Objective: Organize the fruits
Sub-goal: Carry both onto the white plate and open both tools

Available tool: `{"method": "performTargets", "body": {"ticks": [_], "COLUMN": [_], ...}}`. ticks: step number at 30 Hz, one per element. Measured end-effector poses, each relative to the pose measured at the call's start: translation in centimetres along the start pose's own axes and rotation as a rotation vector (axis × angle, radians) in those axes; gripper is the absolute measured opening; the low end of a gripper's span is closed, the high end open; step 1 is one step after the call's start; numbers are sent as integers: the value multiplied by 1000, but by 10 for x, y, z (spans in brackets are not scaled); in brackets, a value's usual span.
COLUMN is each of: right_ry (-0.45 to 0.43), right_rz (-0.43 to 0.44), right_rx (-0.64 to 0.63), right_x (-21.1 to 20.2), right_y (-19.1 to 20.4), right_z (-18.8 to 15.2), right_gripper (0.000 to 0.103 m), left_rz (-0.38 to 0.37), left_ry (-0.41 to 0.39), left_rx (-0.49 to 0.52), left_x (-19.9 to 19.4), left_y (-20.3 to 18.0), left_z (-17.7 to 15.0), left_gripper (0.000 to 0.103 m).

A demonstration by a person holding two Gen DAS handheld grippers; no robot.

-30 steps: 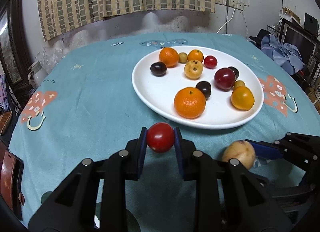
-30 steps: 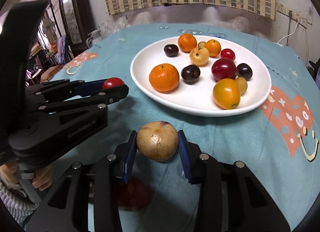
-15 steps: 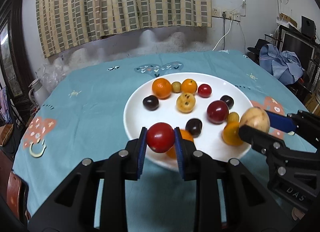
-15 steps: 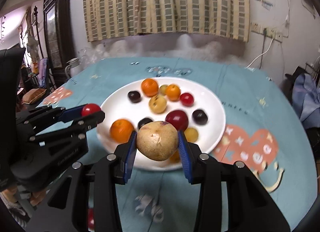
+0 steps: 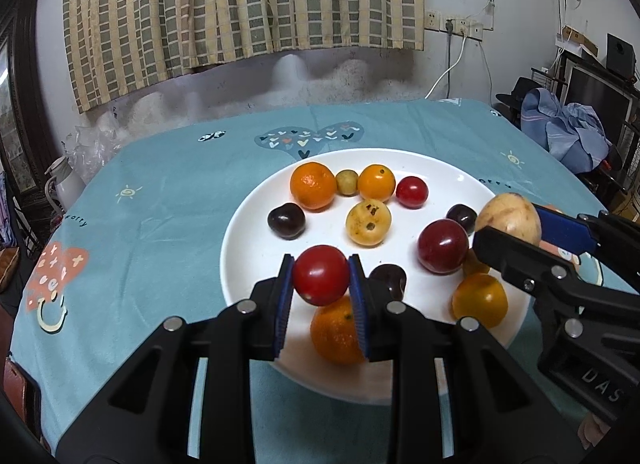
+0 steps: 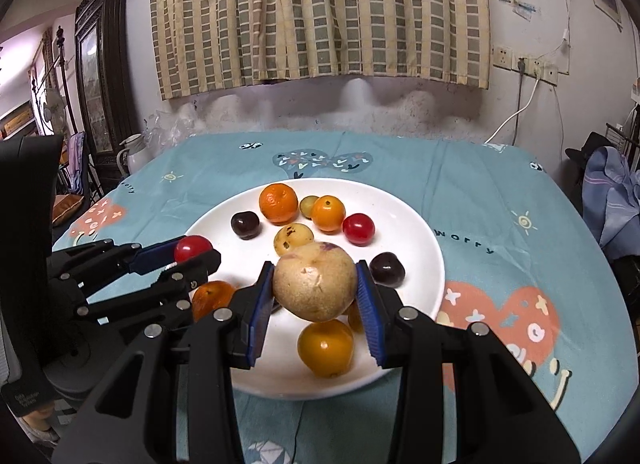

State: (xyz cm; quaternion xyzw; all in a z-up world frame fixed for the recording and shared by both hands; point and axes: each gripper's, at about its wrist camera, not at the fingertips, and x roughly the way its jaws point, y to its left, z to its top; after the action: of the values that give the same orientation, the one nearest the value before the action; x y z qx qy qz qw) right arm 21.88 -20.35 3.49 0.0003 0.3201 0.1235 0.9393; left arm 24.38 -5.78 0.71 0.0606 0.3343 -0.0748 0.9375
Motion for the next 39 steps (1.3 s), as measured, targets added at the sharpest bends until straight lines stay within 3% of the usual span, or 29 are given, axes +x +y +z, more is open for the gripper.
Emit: {"method": "performTargets", "body": {"ticks": [7,13,18,19,21,24,32,39], "right_ry": [18,15,118,154,214,246,182,96], "right_rz": [-2,-18,3,10,18,-2,27,53], "right_rx": [14,42,129,133,123,104,124,63], "right_x": [19,31,63,72,87,95,58,-22], "right_y": [-5,-19,-42,-44,-43,-40,-39,-12], "right_z": [6,34,61,63,64,58,56,51], "right_gripper": [41,41,41,42,43,47,47,52], "left_rz": [-2,8,-2,0,24,17,23,53], "left_ry": [14,26,89,93,79,80,84,27], "left_rx": [-23,-37,-31,-26,-18,-38,-72,-62], "left_x": [21,37,57,58,59,58,38,-34], "left_y": [5,14,16,16,14,18,30,36], "left_z": [11,33,46,46,42,38,33,18], "left_gripper": [28,28,29,31,65,68,68,69]}}
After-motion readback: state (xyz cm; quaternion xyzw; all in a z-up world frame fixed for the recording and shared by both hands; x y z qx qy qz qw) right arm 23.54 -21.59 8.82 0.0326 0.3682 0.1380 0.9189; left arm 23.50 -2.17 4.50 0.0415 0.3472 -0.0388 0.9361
